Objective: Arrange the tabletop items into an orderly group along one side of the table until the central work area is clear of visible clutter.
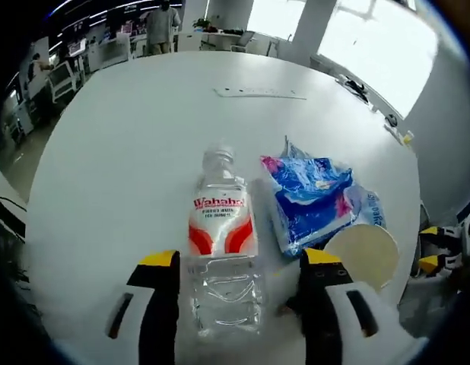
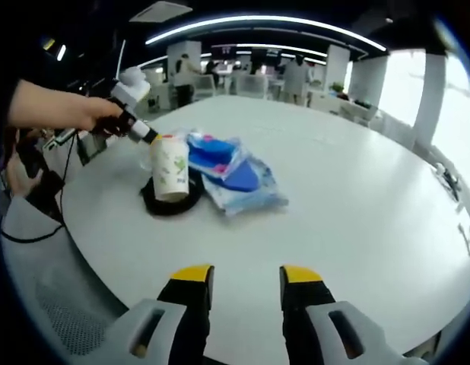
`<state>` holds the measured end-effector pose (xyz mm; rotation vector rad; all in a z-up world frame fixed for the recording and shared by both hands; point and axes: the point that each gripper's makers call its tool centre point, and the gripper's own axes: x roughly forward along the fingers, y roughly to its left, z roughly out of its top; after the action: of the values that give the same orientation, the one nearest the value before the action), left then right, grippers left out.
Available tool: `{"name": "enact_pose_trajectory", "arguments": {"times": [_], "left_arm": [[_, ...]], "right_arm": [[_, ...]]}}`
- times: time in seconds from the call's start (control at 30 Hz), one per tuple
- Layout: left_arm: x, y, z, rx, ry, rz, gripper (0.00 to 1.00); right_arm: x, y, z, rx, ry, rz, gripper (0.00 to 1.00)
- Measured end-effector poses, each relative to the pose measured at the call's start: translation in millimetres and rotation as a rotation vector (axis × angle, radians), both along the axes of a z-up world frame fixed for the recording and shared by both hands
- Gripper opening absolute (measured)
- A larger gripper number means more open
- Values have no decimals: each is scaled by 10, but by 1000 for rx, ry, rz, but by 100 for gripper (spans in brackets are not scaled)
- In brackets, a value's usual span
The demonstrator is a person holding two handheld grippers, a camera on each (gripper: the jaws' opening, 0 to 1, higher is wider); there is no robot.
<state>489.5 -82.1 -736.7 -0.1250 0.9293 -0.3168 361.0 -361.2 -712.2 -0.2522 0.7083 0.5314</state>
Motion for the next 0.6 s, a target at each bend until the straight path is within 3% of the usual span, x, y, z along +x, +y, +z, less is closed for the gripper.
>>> {"name": "enact_pose_trajectory", "arguments": {"times": [0.1, 0.27, 0.3, 0.33, 0.37, 0.53, 0.6], "left_arm": [[44, 35, -100, 50, 34, -2, 58], [110, 50, -208, 37, 59, 23, 59], [98, 62, -232, 47, 67, 22, 55], [140, 122, -224, 96, 28, -2, 48], [76, 145, -264, 109, 67, 0, 44], [109, 124, -255, 77, 48, 4, 43], [106, 146, -244, 58, 51, 40, 42]], "right_arm": [[4, -2, 5, 3, -4, -1, 33], [12, -22, 4, 2, -3, -9, 33], [13, -23, 3, 3, -3, -10, 33], [11, -22, 1, 2, -2, -9, 33], [9, -20, -2, 0, -2, -6, 32], [10, -17, 0, -3, -3, -2, 32], [12, -19, -1, -2, -3, -4, 32]]}}
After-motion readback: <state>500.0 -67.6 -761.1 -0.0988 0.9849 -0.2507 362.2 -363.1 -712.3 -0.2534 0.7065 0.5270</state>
